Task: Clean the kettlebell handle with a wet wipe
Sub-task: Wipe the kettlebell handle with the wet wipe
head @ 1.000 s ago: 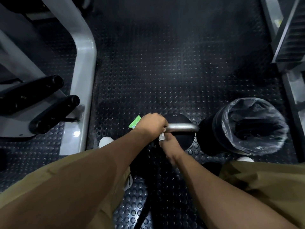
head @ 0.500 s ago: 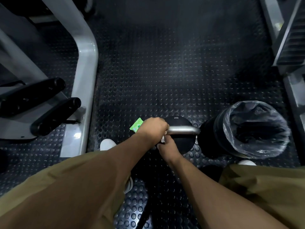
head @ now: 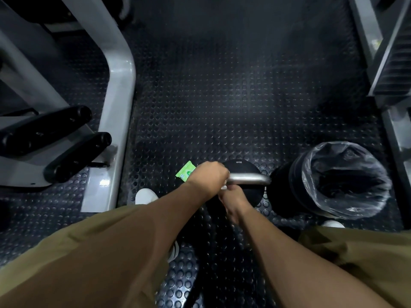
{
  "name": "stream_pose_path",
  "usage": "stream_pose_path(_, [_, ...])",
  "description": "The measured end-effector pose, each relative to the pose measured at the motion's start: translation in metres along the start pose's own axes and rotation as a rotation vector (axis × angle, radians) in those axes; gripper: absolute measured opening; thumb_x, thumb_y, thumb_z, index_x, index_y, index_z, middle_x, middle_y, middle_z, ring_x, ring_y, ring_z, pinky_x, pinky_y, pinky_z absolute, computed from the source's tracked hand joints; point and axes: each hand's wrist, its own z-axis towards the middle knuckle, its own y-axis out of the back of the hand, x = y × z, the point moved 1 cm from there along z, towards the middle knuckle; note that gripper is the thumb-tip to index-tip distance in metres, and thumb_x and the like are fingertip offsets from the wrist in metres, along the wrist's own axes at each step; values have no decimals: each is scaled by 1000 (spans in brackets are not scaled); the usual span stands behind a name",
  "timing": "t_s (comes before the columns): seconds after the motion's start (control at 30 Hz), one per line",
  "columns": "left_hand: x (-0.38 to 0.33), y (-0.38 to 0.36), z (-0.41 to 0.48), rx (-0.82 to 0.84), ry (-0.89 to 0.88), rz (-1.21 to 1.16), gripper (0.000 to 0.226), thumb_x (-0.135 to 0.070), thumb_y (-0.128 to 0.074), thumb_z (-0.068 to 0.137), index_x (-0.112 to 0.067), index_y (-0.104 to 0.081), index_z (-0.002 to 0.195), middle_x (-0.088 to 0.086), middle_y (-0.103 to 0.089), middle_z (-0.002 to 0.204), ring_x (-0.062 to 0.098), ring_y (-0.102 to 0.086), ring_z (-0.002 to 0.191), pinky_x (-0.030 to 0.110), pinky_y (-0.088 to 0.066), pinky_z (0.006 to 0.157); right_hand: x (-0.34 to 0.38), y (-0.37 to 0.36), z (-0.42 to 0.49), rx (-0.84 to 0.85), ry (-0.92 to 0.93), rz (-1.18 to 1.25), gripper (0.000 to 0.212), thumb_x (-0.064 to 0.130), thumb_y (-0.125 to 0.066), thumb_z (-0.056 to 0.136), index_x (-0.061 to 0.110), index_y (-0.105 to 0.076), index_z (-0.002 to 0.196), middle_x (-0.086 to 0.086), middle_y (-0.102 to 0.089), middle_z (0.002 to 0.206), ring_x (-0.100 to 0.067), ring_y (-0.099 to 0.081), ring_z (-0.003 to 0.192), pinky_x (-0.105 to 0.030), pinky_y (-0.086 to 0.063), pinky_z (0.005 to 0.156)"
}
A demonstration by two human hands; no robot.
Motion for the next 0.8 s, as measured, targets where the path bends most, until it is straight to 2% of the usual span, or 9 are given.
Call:
stream_pose_path(0.1, [0,-1,1,0,-2,-2,15,-20,-60,93,-18,-73,100,5,-68,103,32,-69,89,38,-55,74,0,4,3,-9,-15,39,18,-2,-51,96,1,-68,92,-1,-60,59,-11,-54,54,-27,-45,53])
stream_pose_path(0.2, [0,-1,2,7,-3,23,17,-16,-59,94,-18,-73,104,6,-68,104,32,-69,90,38,-55,74,-1,10,4,15,-47,259,34,-13,-40,89,-9,-65,113,-20,-71,98,-30,-68,96,-42,-56,93])
stream_pose_path(0.27, [0,0,1,9,0,42,23,-10,-58,93,-18,-72,109,5,-68,105,32,-69,92,37,-50,72,0,17,2,22,-80,395,44,-17,-35,86,-6,-65,116,-22,-72,115,-33,-69,113,-45,-53,104])
stream_pose_path(0.37, [-1,2,-1,-5,-1,67,29,-5,-58,90,-18,-72,112,5,-68,106,32,-69,94,36,-46,71,6,22,0,39,-92,441,47,-19,-35,82,-6,-64,116,-23,-72,117,-35,-68,115,-46,-53,104])
stream_pose_path(0.47, [-1,0,-1,5,6,34,21,-13,-59,94,-17,-73,109,6,-68,107,33,-69,94,36,-49,73,7,15,3,26,-97,300,45,-18,-35,85,-1,-66,113,-13,-74,104,-23,-69,104,-38,-53,102])
stream_pose_path(0.53, [-1,0,1,3,11,22,18,-18,-60,94,-16,-73,106,7,-69,106,34,-69,93,37,-50,73,5,8,5,33,-98,201,38,-15,-37,88,-1,-65,109,-12,-64,85,-22,-62,81,-40,-54,83])
stream_pose_path(0.6, [-1,1,1,6,18,15,15,-20,-62,92,-15,-73,102,8,-69,105,34,-69,92,36,-49,71,3,4,5,36,-87,130,28,-9,-40,91,1,-64,101,-13,-54,75,-23,-50,67,-40,-44,65])
stream_pose_path(0.73, [-3,4,0,19,10,51,21,-15,-58,94,-13,-72,109,8,-69,108,34,-69,95,35,-46,72,-1,8,3,33,-73,329,39,-16,-37,88,-1,-66,108,-20,-72,108,-29,-68,105,-41,-52,103])
stream_pose_path(0.8, [-3,6,-1,13,5,84,28,-8,-57,91,-15,-71,115,7,-68,107,33,-69,95,35,-44,70,-1,14,-5,20,-75,431,46,-19,-34,86,-1,-67,113,-19,-74,113,-30,-69,110,-42,-54,102])
